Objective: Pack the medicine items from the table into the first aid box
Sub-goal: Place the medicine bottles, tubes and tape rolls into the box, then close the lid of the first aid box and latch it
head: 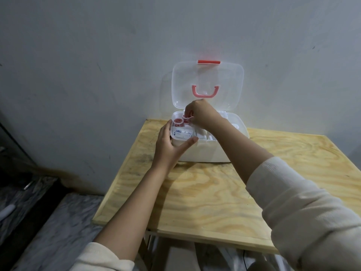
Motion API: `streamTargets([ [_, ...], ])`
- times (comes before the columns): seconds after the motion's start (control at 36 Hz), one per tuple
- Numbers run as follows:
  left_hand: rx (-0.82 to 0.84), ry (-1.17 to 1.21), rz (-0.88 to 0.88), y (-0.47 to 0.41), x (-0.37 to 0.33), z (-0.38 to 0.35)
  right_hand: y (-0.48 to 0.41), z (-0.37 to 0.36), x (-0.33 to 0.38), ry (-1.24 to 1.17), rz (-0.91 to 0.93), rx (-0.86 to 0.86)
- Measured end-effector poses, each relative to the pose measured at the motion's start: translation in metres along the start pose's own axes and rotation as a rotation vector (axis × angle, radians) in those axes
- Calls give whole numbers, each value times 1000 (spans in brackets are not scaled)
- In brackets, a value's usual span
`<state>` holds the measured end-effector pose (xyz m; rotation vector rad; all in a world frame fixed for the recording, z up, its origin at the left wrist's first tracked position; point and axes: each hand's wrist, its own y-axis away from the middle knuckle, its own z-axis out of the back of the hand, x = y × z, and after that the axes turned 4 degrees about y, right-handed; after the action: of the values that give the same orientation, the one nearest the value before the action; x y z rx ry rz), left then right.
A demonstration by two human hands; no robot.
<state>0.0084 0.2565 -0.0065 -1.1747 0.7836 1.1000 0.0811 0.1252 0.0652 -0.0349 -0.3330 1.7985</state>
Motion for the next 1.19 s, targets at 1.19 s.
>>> streamTargets([
  [1.19, 84, 207, 97, -8, 8, -4, 80, 51, -69, -895, -421, -727],
])
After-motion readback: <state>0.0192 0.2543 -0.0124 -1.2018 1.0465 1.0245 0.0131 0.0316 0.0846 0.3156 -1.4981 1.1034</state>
